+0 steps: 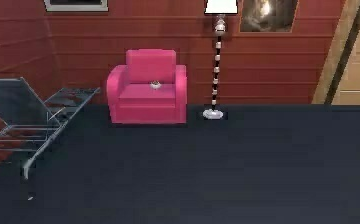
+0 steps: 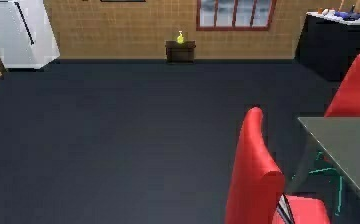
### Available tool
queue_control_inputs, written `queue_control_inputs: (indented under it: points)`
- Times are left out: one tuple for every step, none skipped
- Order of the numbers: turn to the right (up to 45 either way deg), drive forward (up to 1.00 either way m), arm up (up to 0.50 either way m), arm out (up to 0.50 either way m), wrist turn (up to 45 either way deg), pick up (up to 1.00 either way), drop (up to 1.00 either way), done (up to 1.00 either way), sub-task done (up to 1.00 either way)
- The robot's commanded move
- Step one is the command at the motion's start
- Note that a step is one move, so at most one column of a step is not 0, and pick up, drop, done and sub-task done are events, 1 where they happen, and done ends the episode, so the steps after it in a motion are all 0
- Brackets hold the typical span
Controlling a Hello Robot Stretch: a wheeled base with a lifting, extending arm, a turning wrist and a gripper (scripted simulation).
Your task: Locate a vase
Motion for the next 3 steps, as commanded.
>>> queue_control_inputs:
  points:
    - [-45.0,0.0,0.0,0.0,0.0,0.0,0.0,0.0,0.0]
    - [-6.0,0.0,0.0,0.0,0.0,0.0,0.0,0.0,0.0]
    - [0.0,0.1,0.0,0.0,0.0,0.0,0.0,0.0,0.0]
